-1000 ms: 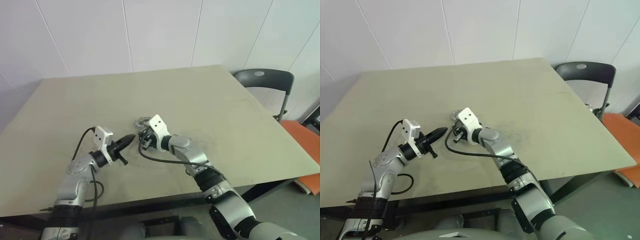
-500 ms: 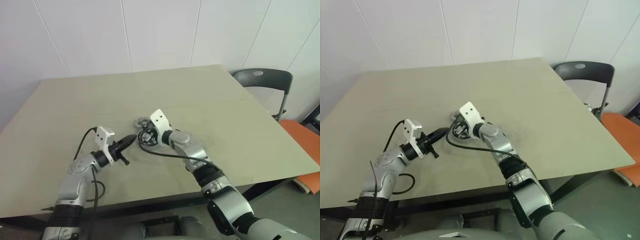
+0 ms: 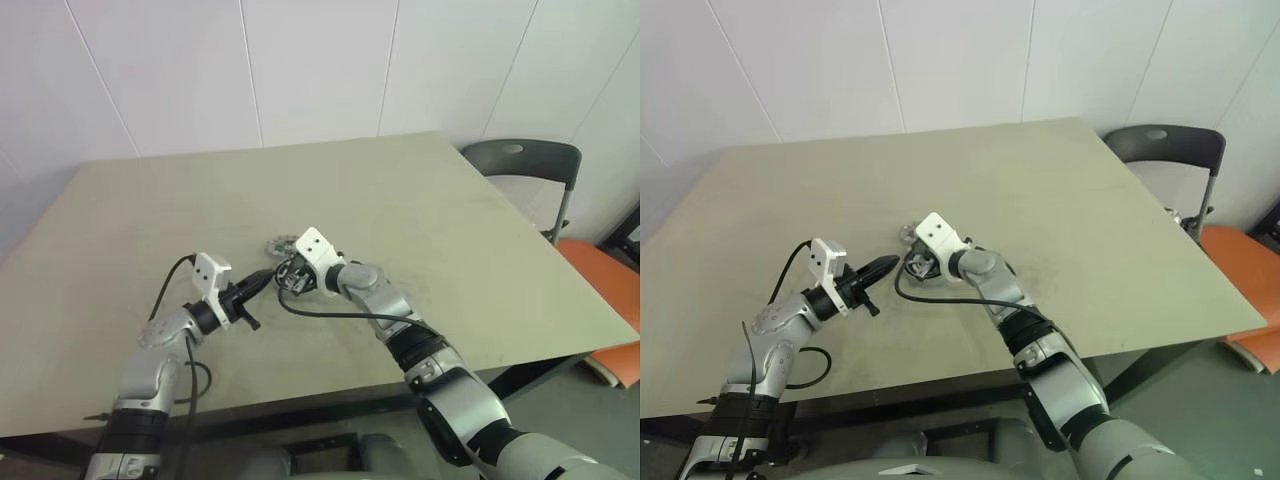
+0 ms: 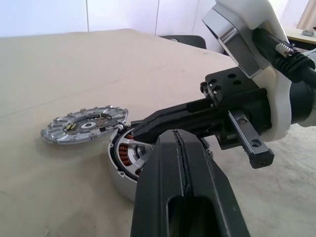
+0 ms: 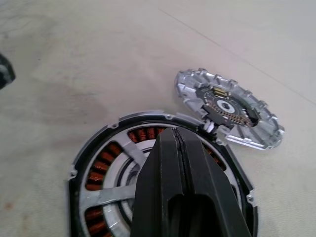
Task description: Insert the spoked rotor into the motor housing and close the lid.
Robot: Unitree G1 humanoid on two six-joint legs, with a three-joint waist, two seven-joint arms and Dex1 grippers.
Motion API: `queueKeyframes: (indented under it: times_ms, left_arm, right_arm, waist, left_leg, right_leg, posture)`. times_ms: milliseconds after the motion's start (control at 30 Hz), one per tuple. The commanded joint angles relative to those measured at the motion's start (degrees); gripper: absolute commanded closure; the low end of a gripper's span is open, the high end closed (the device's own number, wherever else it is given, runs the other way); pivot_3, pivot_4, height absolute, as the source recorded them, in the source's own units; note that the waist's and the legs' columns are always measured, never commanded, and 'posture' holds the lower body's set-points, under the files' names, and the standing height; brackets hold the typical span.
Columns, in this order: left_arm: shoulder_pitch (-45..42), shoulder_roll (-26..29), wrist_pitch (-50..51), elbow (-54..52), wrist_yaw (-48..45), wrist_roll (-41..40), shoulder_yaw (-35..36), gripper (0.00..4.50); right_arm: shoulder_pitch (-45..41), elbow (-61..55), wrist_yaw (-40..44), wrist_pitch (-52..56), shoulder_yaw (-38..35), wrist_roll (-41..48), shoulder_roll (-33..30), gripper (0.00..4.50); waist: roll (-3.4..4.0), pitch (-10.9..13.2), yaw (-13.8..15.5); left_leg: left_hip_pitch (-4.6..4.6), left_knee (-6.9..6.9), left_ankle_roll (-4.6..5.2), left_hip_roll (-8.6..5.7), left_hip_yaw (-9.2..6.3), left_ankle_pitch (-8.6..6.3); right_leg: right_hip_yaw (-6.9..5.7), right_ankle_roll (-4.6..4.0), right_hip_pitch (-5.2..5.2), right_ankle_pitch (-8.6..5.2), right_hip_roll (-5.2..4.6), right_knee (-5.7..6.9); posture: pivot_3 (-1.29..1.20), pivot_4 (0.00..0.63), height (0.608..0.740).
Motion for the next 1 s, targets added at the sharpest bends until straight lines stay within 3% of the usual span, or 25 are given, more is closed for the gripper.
queueKeyframes:
  times_ms: [33, 233, 333, 433, 533, 700, 800, 900, 1000]
  left_arm:
    - [-1.13, 0.70, -1.11, -1.37, 0.31, 0.39, 0.69, 4.50]
    - [-0.81, 1.37, -5.55, -0.28, 0.57, 1.80, 1.78, 4.50]
    - [0.24, 2.71, -6.37, -1.30, 0.02, 1.54, 2.54, 4.50]
    - [1.28, 4.40, -5.96, -2.13, -1.54, -0.20, 3.84, 4.50]
    - [4.07, 8.01, -3.44, -4.84, -5.50, -3.17, 5.33, 4.50]
    - [6.69, 10.94, -3.85, -6.40, -6.11, -2.23, 5.98, 4.50]
    - [6.74, 10.18, -4.41, -5.81, -4.64, -2.30, 6.60, 4.50]
    - [7.24, 9.04, -5.00, -5.57, -3.91, -1.73, 5.75, 4.50]
    - [7.20, 7.63, -5.79, -5.44, -2.76, -1.11, 5.55, 4.50]
  right_arm:
    - [-0.73, 1.21, 0.34, 1.40, -2.70, 2.20, 0.75, 4.49]
    - [-3.79, -2.06, 4.24, -6.88, -8.34, 8.05, 0.66, 4.49]
    - [-6.88, -5.13, 12.47, -6.06, -8.70, 11.11, -2.32, 4.49]
    - [-8.80, -8.60, 21.44, -6.64, -5.28, 10.80, -6.72, 4.49]
    - [-10.63, -11.08, 35.22, -11.45, 4.31, 4.37, -16.44, 4.49]
    - [-15.88, -6.51, 43.45, -21.69, 12.56, -4.42, -24.19, 4.49]
    - [-19.24, -3.20, 44.34, -26.08, 13.94, -6.62, -23.44, 4.49]
    - [-21.63, 1.31, 42.77, -30.50, 14.95, -9.21, -21.64, 3.91]
    - [-22.92, 4.13, 42.79, -33.39, 15.27, -10.54, -20.50, 2.94]
  waist:
    - [0.00, -0.01, -0.04]
    - [0.01, 0.04, -0.02]
    - [0.02, 0.05, -0.09]
    - [0.06, 0.08, -0.03]
    - [0.06, 0.08, -0.05]
    - [0.11, 0.20, 0.03]
    - [0.12, 0.24, -0.08]
    - [0.12, 0.25, -0.04]
    - [0.12, 0.24, 0.25]
  left_leg:
    - [0.07, 0.00, 0.00, 0.01, -0.02, 0.00]
    - [-0.05, 0.04, 0.00, 0.00, -0.04, 0.00]
    - [-0.07, -0.01, 0.00, 0.01, -0.04, 0.00]
    - [-0.10, -0.03, 0.00, 0.01, -0.04, 0.00]
    - [-0.10, -0.06, 0.00, 0.01, -0.04, 0.00]
    - [-0.09, -0.01, 0.02, 0.00, -0.01, -0.01]
    - [-0.08, 0.00, 0.02, 0.05, -0.02, -0.01]
    - [-0.06, -0.05, 0.01, 0.12, 0.01, -0.01]
    - [-0.08, -0.07, 0.00, 0.13, -0.04, -0.01]
  right_leg:
    - [-0.03, -0.11, 0.09, -0.08, 0.00, -0.02]
    - [-0.04, 0.06, -0.02, 0.03, 0.02, -0.02]
    - [-0.04, 0.05, -0.04, 0.03, 0.01, -0.06]
    - [-0.04, 0.06, -0.09, 0.03, 0.01, -0.08]
    - [-0.07, 0.06, -0.06, 0.02, 0.00, -0.14]
    - [-0.10, -0.05, 0.00, -0.13, -0.03, -0.19]
    - [-0.10, 0.01, -0.02, -0.17, 0.00, -0.16]
    - [-0.07, -0.08, -0.06, -0.08, 0.06, -0.12]
    - [-0.10, -0.08, -0.07, -0.06, 0.07, -0.13]
  posture:
    - [0.00, 0.000, 0.740]
    - [0.00, 0.000, 0.740]
    - [0.00, 0.000, 0.740]
    - [0.00, 0.000, 0.740]
    - [0.00, 0.000, 0.740]
    - [0.00, 0.000, 0.740]
    - [0.00, 0.000, 0.740]
    - [0.00, 0.000, 0.740]
    - [0.00, 0.000, 0.740]
